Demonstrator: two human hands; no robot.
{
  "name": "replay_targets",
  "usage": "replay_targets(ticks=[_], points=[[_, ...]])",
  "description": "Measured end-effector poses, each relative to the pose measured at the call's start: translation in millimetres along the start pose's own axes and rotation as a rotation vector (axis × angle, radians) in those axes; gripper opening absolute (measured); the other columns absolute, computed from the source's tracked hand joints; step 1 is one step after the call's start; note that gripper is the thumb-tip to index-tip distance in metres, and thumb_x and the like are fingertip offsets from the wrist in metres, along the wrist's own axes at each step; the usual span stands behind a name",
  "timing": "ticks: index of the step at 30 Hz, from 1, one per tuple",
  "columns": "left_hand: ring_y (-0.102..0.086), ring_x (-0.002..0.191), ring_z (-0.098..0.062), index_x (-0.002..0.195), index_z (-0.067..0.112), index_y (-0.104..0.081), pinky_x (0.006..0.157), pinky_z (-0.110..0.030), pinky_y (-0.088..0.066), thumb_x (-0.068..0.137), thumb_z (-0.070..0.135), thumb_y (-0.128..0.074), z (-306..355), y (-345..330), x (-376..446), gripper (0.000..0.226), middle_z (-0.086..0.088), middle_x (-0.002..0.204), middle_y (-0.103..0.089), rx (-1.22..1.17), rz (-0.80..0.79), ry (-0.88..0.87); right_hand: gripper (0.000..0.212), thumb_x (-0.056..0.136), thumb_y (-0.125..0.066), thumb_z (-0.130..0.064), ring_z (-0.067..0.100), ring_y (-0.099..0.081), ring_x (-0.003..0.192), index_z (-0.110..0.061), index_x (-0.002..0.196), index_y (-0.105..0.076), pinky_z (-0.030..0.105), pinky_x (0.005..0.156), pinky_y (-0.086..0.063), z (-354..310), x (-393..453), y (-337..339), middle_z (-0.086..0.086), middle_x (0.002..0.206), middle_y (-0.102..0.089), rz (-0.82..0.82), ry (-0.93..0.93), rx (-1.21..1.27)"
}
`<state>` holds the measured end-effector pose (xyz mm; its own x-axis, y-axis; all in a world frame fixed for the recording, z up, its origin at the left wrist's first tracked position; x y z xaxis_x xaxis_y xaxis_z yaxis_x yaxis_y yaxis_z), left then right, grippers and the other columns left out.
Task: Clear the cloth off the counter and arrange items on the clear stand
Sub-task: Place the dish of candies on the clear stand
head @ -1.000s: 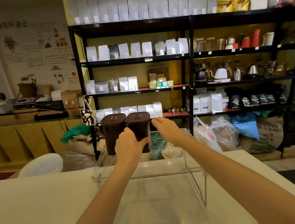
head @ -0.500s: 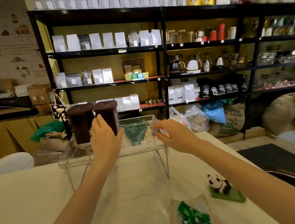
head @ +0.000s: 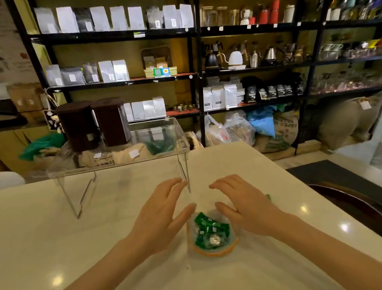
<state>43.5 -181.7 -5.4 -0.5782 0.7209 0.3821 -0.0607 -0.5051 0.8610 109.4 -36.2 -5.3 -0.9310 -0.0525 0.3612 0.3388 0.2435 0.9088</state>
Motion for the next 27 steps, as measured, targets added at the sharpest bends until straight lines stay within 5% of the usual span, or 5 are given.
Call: replay_targets(ticks=[6,10,14,22,27], points=[[-0.025,0.137,-0.008,0.146,0.023,-0.008,0.114,-0.025,-0.024,0.051,0.081,-0.052,3.5,-45.3,-20.1,0.120,0.007,0.153,-0.020,-0.232,-0.378,0.197,0.046,0.093,-0.044,-0.031,0.010,-0.035,0.128,-0.021,0.137,-0.035,0.022,0.104,-0.028,11.3,-24.2,-20.8,-0.002,0.140,-0.043,-0.127,-0.113,0.159],[-0.037,0.128,-0.009,0.143,0.019,-0.019,0.111,-0.027,-0.034,0.050,0.056,-0.079,3.8,-46.9,-21.0,0.117,0.005,0.143,-0.033,-0.250,-0.346,0.188,0.041,0.092,-0.047,-0.029,0.007,-0.050,0.101,-0.023,0.133,-0.040,0.020,0.087,-0.038,14.9,-29.4,-22.2,-0.004,0.119,-0.055,-0.149,-0.191,0.256],[-0.043,0.123,-0.010,0.141,0.019,-0.026,0.108,-0.030,-0.040,0.037,0.063,-0.074,3.7,-46.3,-20.1,0.122,0.003,0.138,-0.040,-0.313,-0.313,0.212,0.035,0.093,-0.046,-0.021,0.005,-0.052,0.066,-0.021,0.128,-0.044,0.018,0.064,-0.042,13.8,-28.3,-21.7,-0.007,0.091,-0.055,-0.160,-0.226,0.303],[-0.046,0.124,-0.010,0.139,0.019,-0.032,0.107,-0.027,-0.041,0.046,0.028,-0.091,2.9,-42.4,-20.6,0.111,0.004,0.138,-0.043,-0.417,-0.223,0.276,0.027,0.088,-0.052,-0.006,0.023,-0.063,0.075,-0.013,0.114,-0.055,0.038,0.074,-0.052,18.2,-20.3,-20.3,0.003,0.074,-0.061,-0.153,-0.336,0.498],[-0.048,0.114,-0.006,0.138,0.019,-0.033,0.093,-0.017,-0.044,0.045,0.022,-0.091,2.8,-18.3,-11.6,0.109,0.007,0.134,-0.044,-0.460,-0.163,0.274,0.026,0.086,-0.054,-0.003,0.000,-0.060,0.051,-0.015,0.109,-0.057,0.020,0.057,-0.052,15.1,-3.1,-5.3,-0.004,0.067,-0.061,-0.131,-0.345,0.561]])
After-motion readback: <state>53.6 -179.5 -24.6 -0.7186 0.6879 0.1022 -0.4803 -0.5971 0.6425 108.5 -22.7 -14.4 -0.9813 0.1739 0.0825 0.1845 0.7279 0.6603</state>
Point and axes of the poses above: each hand's wrist, its own x-axis towards the middle knuckle, its own y-axis out of the back of the hand, z = x × y, the point moved 6 cm from there along x, towards the middle knuckle
